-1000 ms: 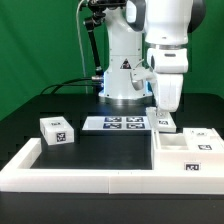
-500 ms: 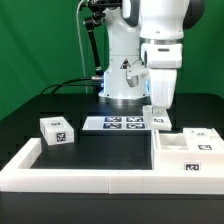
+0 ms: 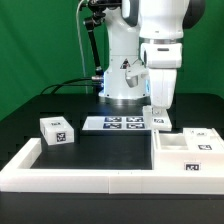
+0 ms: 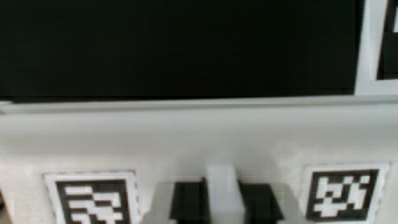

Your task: Assemble cabinet

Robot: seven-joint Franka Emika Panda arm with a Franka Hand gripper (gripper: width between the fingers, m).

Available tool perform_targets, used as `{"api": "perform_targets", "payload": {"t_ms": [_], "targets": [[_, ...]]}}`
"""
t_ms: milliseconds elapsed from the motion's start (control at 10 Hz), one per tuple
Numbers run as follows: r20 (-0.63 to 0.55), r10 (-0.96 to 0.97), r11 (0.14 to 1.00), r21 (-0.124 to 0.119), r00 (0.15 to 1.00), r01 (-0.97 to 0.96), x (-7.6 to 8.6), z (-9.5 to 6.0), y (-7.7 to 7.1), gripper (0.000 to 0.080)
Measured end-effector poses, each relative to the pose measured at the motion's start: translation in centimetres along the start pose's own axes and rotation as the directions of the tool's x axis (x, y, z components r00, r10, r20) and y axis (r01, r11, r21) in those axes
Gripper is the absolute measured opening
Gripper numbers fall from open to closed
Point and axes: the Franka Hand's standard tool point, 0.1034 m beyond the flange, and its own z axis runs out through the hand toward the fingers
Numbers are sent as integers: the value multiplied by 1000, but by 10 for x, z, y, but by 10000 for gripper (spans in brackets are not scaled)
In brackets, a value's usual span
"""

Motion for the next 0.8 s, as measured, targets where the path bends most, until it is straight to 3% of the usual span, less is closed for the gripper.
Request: {"api": "perform_targets", "payload": {"t_ms": [300,800], "targets": [[4,14,1000,-3,1000,-14,3,-10,17,70],[1,10,1000,4,1000,-10,4,-5,13,70]]}}
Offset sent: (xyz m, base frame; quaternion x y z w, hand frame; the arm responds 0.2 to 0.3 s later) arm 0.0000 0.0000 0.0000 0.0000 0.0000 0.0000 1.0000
